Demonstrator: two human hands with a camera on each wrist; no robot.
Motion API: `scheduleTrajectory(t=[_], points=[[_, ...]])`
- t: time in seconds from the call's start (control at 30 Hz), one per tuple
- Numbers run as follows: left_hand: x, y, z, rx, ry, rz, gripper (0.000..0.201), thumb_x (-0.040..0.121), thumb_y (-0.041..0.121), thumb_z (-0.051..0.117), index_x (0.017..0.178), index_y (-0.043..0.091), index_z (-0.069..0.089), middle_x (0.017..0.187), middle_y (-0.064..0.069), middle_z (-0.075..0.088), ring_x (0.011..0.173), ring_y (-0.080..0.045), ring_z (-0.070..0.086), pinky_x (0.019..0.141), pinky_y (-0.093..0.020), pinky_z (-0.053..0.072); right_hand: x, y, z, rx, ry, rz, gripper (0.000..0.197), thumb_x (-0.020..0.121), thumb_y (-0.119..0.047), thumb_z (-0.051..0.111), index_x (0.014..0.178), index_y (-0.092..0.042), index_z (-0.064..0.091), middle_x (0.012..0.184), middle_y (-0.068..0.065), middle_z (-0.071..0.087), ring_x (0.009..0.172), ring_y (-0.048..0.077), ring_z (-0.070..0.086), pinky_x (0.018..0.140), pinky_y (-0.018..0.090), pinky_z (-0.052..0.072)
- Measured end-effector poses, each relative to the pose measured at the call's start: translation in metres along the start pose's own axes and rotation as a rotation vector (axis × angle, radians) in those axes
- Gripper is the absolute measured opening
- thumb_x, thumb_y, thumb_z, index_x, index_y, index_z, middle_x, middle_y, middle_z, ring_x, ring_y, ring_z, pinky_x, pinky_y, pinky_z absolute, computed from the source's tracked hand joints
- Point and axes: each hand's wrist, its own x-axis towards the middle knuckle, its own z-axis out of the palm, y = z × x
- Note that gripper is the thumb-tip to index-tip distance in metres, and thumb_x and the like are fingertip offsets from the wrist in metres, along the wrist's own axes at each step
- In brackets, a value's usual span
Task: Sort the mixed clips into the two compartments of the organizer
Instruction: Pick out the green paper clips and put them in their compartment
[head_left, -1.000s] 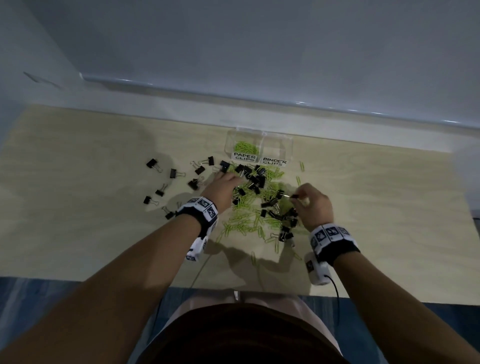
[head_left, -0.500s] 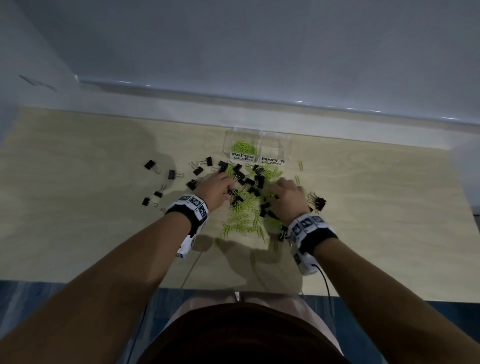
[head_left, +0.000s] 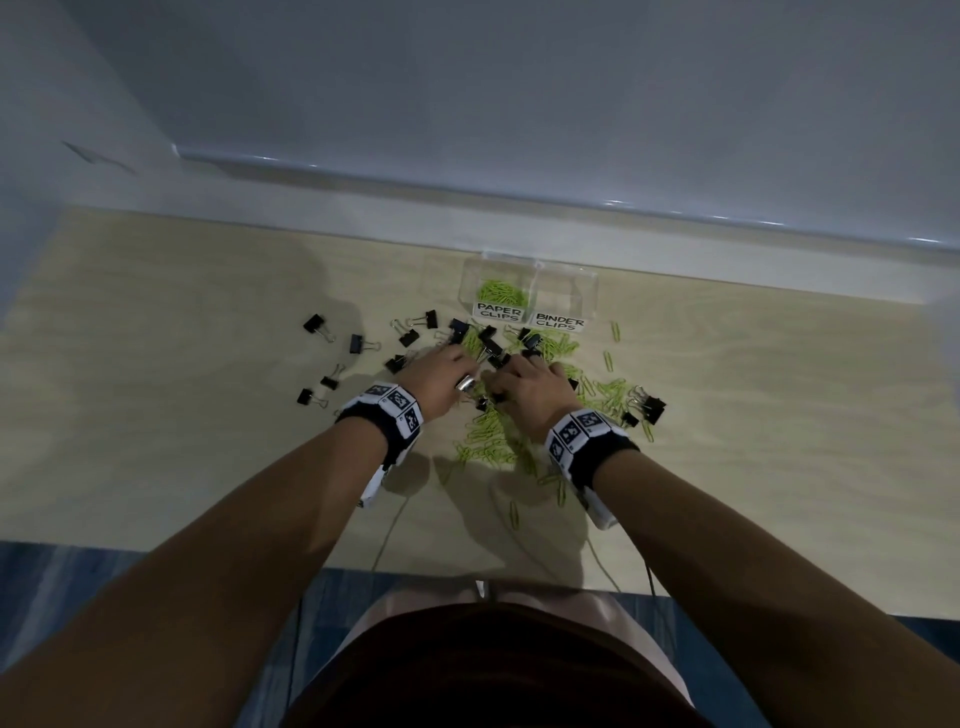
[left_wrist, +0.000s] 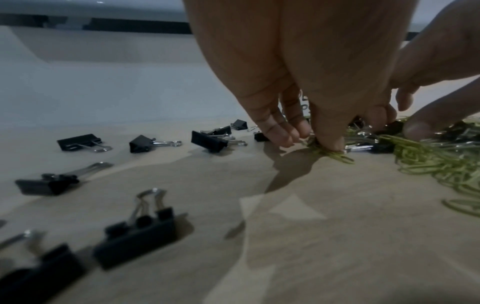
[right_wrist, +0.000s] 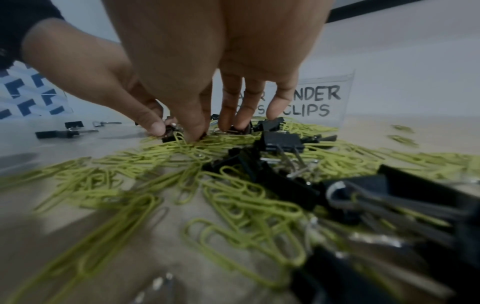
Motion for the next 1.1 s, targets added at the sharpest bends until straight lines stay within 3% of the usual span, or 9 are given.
scheduleTrajectory(t=[0.13, 0.27, 0.4, 0.5, 0.6, 0.73, 0.87, 0.97, 1.1], points=[[-0.009, -0.008, -0.01, 0.002, 0.102, 0.007, 0.028, 0.087, 0.024, 0.06, 0.11, 0.009, 0.053, 0.109, -0.008, 0.054, 0.096, -0.026, 0.054, 0.08, -0.035, 0.045, -0.01, 0.01, -0.002, 0.128, 0.077, 0.018, 0.026, 0.093, -0.026, 0.045, 0.116, -0.023, 0.057, 0.113, 0.001, 0.052, 0.109, 0.024, 0.045, 0.09, 0.04, 0.032], [-0.023, -0.013, -0.026, -0.041, 0.246, 0.022, 0.012, 0.086, 0.015, 0.057, 0.093, 0.007, 0.05, 0.086, -0.006, 0.055, 0.077, -0.025, 0.053, 0.065, -0.033, 0.042, -0.031, 0.029, -0.004, 0.281, 0.281, 0.091, 0.014, 0.09, -0.018, 0.047, 0.098, -0.015, 0.059, 0.1, 0.001, 0.058, 0.094, 0.021, 0.052, 0.087, 0.039, 0.039], [-0.031, -0.031, -0.027, -0.094, 0.326, -0.17, 0.009, 0.088, 0.013, 0.055, 0.093, 0.006, 0.05, 0.087, -0.011, 0.06, 0.076, -0.029, 0.056, 0.063, -0.036, 0.045, -0.063, 0.07, 0.002, 0.357, 0.474, 0.369, 0.018, 0.09, -0.022, 0.043, 0.089, -0.014, 0.058, 0.091, 0.0, 0.056, 0.083, 0.019, 0.052, 0.081, 0.047, 0.048], [-0.035, -0.039, -0.021, 0.009, 0.324, -0.297, 0.017, 0.088, 0.017, 0.054, 0.102, 0.007, 0.053, 0.1, -0.012, 0.06, 0.092, -0.031, 0.053, 0.071, -0.039, 0.044, -0.092, 0.102, 0.011, 0.315, 0.448, 0.629, 0.017, 0.09, -0.022, 0.049, 0.094, -0.01, 0.06, 0.102, 0.009, 0.057, 0.095, 0.031, 0.053, 0.085, 0.046, 0.043], [-0.033, -0.028, -0.011, 0.112, 0.331, -0.191, 0.027, 0.083, 0.021, 0.061, 0.107, 0.009, 0.058, 0.114, -0.011, 0.055, 0.106, -0.031, 0.047, 0.088, -0.042, 0.042, -0.112, 0.115, 0.019, 0.219, 0.325, 0.734, 0.025, 0.089, -0.025, 0.055, 0.107, -0.01, 0.06, 0.113, 0.014, 0.053, 0.106, 0.035, 0.047, 0.088, 0.048, 0.038], [-0.027, 0.01, 0.009, 0.009, 0.14, 0.059, 0.032, 0.088, 0.023, 0.058, 0.118, 0.011, 0.056, 0.122, -0.004, 0.052, 0.115, -0.021, 0.043, 0.1, -0.035, 0.039, -0.11, 0.086, 0.02, 0.144, 0.375, 0.514, 0.021, 0.084, -0.021, 0.059, 0.104, -0.016, 0.063, 0.107, 0.007, 0.057, 0.1, 0.028, 0.05, 0.089, 0.047, 0.038], [-0.017, 0.025, 0.019, -0.031, 0.074, 0.044, 0.036, 0.088, 0.022, 0.06, 0.123, 0.011, 0.056, 0.124, -0.004, 0.05, 0.117, -0.021, 0.042, 0.1, -0.033, 0.038, -0.084, 0.037, 0.021, 0.13, 0.318, 0.229, 0.02, 0.082, -0.031, 0.062, 0.101, -0.025, 0.066, 0.101, -0.004, 0.059, 0.097, 0.02, 0.05, 0.091, 0.044, 0.04], [-0.012, 0.024, 0.018, -0.031, 0.065, 0.015, 0.031, 0.087, 0.024, 0.062, 0.114, 0.009, 0.059, 0.121, -0.005, 0.052, 0.114, -0.023, 0.045, 0.098, -0.034, 0.04, -0.065, 0.019, 0.022, 0.067, 0.205, 0.206, 0.025, 0.082, -0.035, 0.063, 0.105, -0.025, 0.066, 0.106, 0.0, 0.055, 0.099, 0.023, 0.046, 0.09, 0.045, 0.038], [-0.015, 0.018, 0.017, -0.019, 0.073, 0.078, 0.023, 0.085, 0.026, 0.063, 0.1, 0.011, 0.055, 0.11, -0.003, 0.052, 0.102, -0.021, 0.044, 0.088, -0.032, 0.04, -0.052, 0.017, 0.023, 0.028, 0.132, 0.274, 0.023, 0.084, -0.035, 0.061, 0.102, -0.024, 0.065, 0.11, 0.001, 0.049, 0.105, 0.025, 0.042, 0.094, 0.049, 0.036]])
